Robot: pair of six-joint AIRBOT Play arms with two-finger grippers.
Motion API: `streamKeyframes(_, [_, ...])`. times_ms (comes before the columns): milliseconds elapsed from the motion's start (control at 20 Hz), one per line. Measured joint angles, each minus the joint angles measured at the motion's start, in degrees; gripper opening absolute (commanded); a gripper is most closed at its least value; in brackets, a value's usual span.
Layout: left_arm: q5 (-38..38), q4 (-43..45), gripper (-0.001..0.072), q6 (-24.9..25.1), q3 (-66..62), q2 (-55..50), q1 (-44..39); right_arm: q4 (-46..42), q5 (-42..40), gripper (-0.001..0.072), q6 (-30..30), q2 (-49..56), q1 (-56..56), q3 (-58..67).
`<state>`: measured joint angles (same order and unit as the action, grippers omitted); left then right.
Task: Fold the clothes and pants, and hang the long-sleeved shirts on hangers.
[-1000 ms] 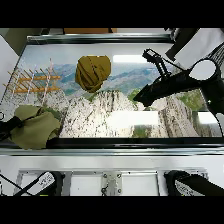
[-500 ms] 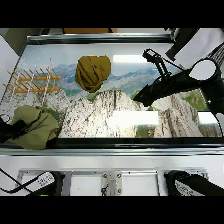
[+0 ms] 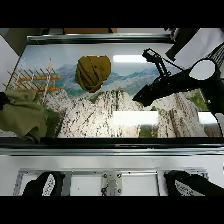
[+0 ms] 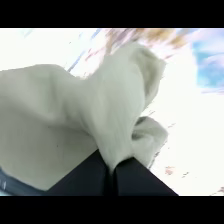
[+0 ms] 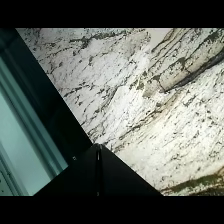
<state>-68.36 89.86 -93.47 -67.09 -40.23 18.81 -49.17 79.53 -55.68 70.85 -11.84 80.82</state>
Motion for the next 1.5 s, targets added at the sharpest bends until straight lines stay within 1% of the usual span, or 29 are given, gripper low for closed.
streamKeyframes(100, [-0.9,0.0,0.0016,-0.2,-3.8,5.2,-7.8,3.2,0.0,0.0022,0.0,0.0,0.0,0.0])
streamKeyframes(300, [-1.8,0.0,0.0016,-4.4,-11.0,10.6,-25.8,8.6,0.0,0.0018,0.0,0.0,0.2,0.2])
streamKeyframes(400, [-2.0,0.0,0.0016,-6.5,-14.0,10.4,-34.3,8.4,-0.5,0.0018,-1.4,-0.4,1.1,1.0])
streamKeyframes(500, [-2.1,0.0,0.0016,-7.8,-16.5,8.4,-43.0,4.9,-2.0,0.0018,-5.0,-1.5,2.8,1.9])
streamKeyframes(700, [-2.7,2.9,0.0017,-9.1,-18.7,-0.1,-58.2,-4.5,-5.8,0.0018,-14.6,-5.8,8.1,2.7])
streamKeyframes(800, [-2.6,4.7,0.0017,-9.2,-19.0,-6.1,-62.5,-7.8,-6.8,0.0018,-18.0,-8.0,11.1,2.9])
streamKeyframes(950, [1.9,6.5,0.0017,-8.0,-19.3,-17.7,-64.9,-10.3,-7.5,0.0018,-20.7,-10.4,15.0,3.0])
streamKeyframes(1050, [7.3,6.3,0.0019,-7.4,-20.1,-25.9,-64.8,-11.3,-7.8,0.0018,-21.5,-11.1,16.8,3.0])
streamKeyframes(1100, [10.1,5.4,0.0213,-7.0,-21.5,-30.3,-64.4,-11.6,-7.8,0.0018,-21.8,-11.4,17.4,3.0])
streamKeyframes(1150, [12.2,3.9,0.0529,-7.0,-23.3,-34.4,-63.8,-12.1,-7.9,0.0018,-22.0,-11.6,17.9,3.0])
streamKeyframes(1200, [13.7,2.3,0.0680,-6.8,-25.7,-38.5,-63.2,-12.7,-8.0,0.0018,-22.1,-11.6,18.3,3.0])
streamKeyframes(1300, [14.5,0.0,0.0678,-6.6,-31.1,-45.6,-61.4,-14.2,-8.0,0.0018,-22.3,-11.8,18.7,3.0])
streamKeyframes(1350, [13.4,-0.6,0.0678,-6.6,-33.7,-48.3,-60.1,-15.0,-8.1,0.0018,-22.4,-11.9,18.9,3.0])
streamKeyframes(1500, [6.6,-1.9,0.0678,-7.5,-37.3,-52.3,-55.8,-16.5,-8.2,0.0018,-22.4,-11.9,19.1,3.0])
